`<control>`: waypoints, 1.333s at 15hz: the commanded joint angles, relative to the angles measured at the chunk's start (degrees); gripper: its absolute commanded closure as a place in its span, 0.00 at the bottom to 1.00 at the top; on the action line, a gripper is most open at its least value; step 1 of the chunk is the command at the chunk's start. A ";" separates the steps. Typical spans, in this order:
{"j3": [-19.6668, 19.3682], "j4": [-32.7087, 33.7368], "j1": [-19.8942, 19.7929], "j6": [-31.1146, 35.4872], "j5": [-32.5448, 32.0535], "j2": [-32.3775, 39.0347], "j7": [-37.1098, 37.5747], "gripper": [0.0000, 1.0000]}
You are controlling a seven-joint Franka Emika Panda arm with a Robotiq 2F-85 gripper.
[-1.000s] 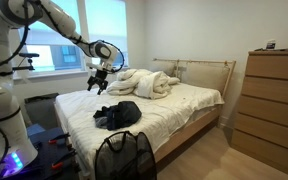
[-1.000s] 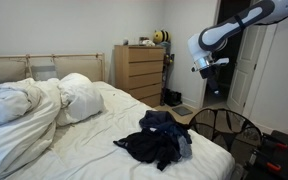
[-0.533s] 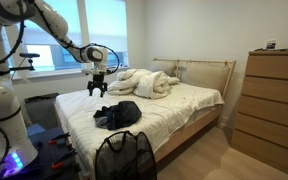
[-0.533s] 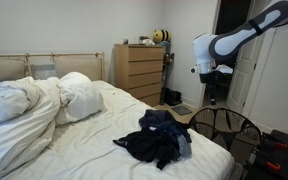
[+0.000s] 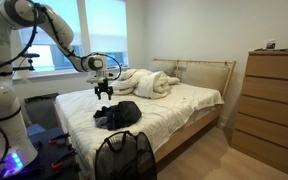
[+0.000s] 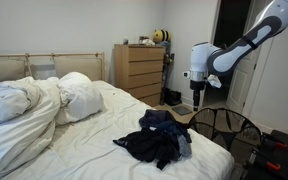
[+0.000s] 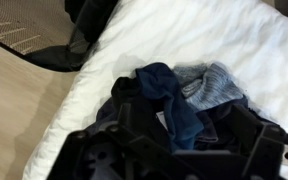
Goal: Put the black clothes in the black basket
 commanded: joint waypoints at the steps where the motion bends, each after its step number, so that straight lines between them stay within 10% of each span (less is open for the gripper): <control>1: -0.16 1.45 0.88 5.59 -2.58 4.51 3.36 0.00; 20: -3.08 14.30 7.68 10.52 -6.13 25.00 9.68 0.00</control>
